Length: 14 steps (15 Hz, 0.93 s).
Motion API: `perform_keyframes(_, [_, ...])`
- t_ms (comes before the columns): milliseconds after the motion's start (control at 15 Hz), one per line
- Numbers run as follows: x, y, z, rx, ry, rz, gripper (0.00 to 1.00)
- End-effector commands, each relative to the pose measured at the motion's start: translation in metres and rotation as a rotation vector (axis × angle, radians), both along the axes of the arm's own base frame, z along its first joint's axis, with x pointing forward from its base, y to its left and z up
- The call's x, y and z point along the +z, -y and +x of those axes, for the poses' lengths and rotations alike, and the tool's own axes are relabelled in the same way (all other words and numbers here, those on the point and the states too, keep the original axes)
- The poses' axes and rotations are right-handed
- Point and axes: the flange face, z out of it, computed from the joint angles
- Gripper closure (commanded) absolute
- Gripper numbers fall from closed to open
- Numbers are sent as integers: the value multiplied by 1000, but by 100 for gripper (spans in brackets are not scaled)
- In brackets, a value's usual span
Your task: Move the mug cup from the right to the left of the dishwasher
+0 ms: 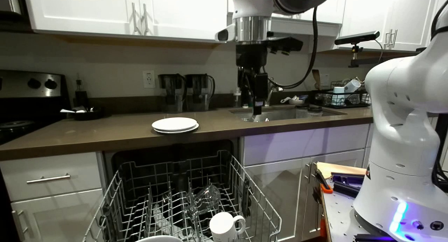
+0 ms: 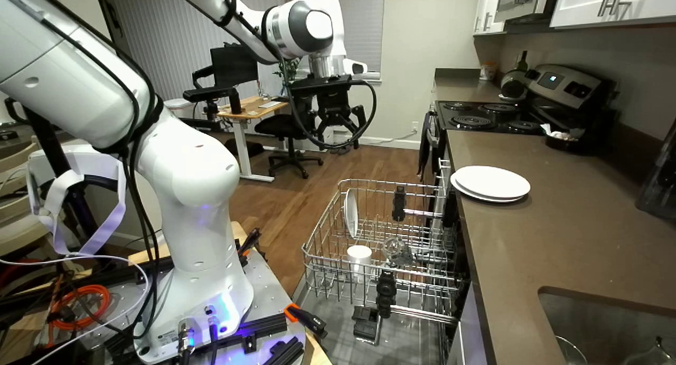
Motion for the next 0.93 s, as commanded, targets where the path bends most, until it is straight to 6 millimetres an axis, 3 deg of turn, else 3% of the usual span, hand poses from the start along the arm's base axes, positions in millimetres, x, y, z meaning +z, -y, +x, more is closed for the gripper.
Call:
perform_keyframes(0, [-40,-18,20,140,-32,-61,0])
perform_keyframes(467, [-111,-23,74,182,-201,-99,0])
perform_keyframes(533, [-112,-25,80,202,-222,-66,0])
perform_keyframes(600, [-103,-25,58,174,-169,-95,0])
perform_keyframes(867, [-118,-27,78,187,-206,-82,0])
